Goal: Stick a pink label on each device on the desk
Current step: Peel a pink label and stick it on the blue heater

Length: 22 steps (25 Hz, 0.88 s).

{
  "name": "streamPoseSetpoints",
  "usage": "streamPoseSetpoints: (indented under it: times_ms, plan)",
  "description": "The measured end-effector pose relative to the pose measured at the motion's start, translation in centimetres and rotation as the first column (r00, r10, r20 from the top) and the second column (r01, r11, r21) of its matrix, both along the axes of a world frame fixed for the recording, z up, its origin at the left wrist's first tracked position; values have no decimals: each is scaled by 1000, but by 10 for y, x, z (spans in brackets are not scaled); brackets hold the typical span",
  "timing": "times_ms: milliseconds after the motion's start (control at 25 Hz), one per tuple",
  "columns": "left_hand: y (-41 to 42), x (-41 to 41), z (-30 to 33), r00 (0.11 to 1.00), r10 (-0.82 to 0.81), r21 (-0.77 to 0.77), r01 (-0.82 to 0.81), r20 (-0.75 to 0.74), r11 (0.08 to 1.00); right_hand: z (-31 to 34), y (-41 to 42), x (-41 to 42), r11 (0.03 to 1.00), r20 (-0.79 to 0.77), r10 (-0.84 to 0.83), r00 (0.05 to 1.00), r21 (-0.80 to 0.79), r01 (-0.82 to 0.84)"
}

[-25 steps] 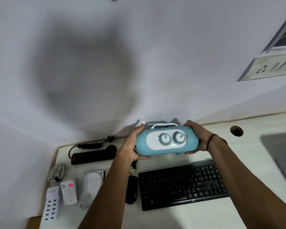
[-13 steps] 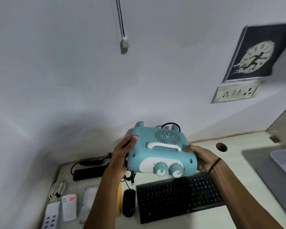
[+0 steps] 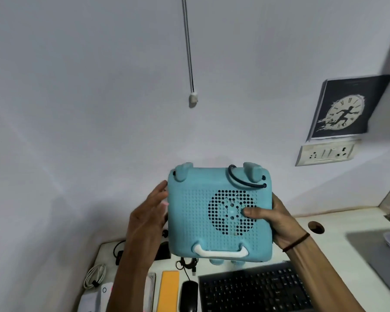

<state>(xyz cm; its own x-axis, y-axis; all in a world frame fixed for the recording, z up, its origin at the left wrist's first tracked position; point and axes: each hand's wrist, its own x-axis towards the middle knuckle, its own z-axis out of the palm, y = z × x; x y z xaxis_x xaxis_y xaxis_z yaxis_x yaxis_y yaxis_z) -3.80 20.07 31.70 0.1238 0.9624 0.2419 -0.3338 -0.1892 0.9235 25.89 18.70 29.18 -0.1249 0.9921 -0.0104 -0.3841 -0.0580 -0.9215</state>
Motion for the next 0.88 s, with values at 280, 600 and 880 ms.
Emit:
streamPoseSetpoints:
  times_ms: [280, 600, 880]
  plan:
    - [-41, 13, 97, 740, 604, 573, -368, -296, 732, 16, -20, -12, 965, 9, -142, 990, 222, 137]
    - [-47, 34, 114, 385, 891, 967, 17, -242, 255, 38, -36, -15, 931, 52, -179, 982, 332, 152]
    - [-47, 34, 123, 311, 877, 929, 164, -367, 331, 50, -44, -13, 904, 74, -207, 975, 395, 162]
